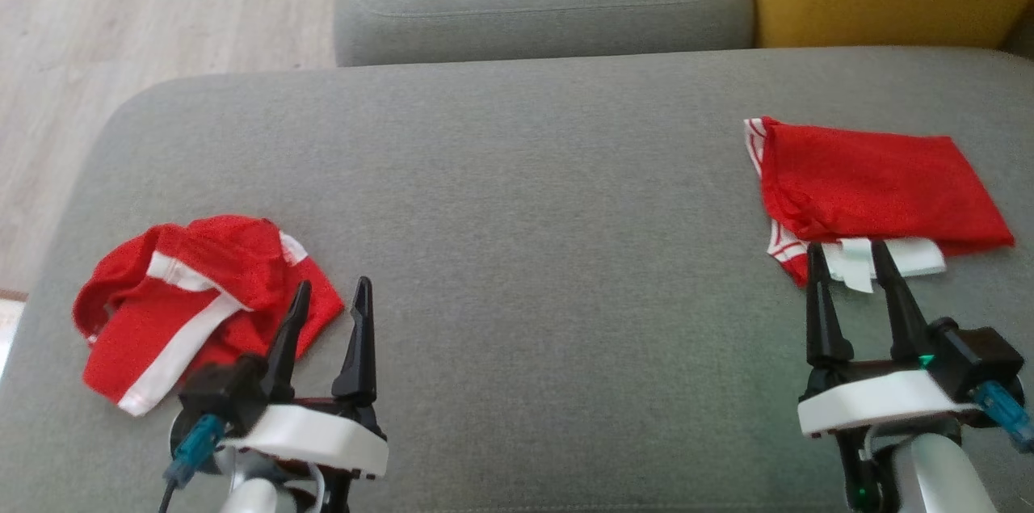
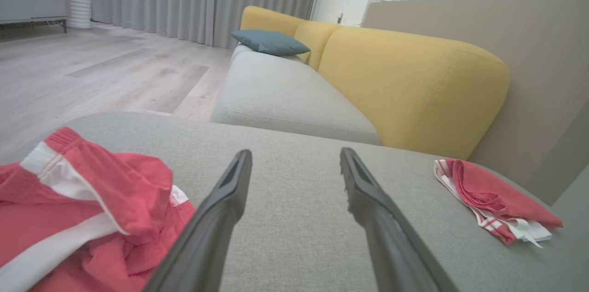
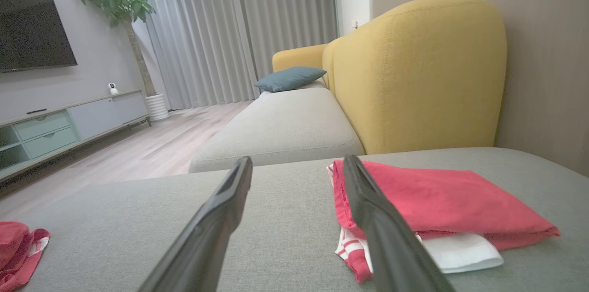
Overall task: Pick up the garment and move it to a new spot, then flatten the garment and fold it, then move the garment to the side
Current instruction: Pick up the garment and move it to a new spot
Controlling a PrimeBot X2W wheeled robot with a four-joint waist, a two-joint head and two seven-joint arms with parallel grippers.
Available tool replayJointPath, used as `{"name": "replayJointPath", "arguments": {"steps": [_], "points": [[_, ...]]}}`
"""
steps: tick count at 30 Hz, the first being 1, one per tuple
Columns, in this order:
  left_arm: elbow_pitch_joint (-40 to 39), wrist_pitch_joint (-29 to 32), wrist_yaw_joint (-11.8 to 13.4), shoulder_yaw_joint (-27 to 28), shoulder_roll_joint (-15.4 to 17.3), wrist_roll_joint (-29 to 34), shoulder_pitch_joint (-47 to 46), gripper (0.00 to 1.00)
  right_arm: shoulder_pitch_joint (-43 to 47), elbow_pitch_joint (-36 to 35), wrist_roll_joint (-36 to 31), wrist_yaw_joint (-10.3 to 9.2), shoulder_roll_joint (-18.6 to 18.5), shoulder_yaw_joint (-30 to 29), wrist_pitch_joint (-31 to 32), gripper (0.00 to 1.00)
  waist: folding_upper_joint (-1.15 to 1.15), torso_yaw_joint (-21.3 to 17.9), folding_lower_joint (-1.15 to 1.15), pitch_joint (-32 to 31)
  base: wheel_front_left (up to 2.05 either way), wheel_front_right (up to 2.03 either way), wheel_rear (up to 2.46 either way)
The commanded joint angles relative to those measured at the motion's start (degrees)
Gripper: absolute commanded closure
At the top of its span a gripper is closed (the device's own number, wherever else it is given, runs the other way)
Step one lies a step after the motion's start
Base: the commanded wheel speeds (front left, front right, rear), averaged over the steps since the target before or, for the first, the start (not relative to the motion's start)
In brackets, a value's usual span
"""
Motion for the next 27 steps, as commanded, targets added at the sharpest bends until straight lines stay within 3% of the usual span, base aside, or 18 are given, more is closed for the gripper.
{"name": "replayJointPath", "arguments": {"steps": [1, 27], "points": [[-1.83, -0.34, 0.32, 1.61, 0.43, 0.3, -2.49, 0.0, -0.77, -1.63, 0.42, -0.04, -0.19, 1.7, -0.77, 0.0, 0.0, 1.22, 0.0, -0.12, 0.0, 0.0, 0.0], [-1.78, -0.34, -1.49, 7.34, 0.43, 3.25, -1.11, 0.0, 0.94, -0.36, 3.9, -0.04, -0.19, 7.36, -0.78, 0.0, 0.0, 20.24, 0.0, -1.65, 0.0, 0.0, 0.0]]}}
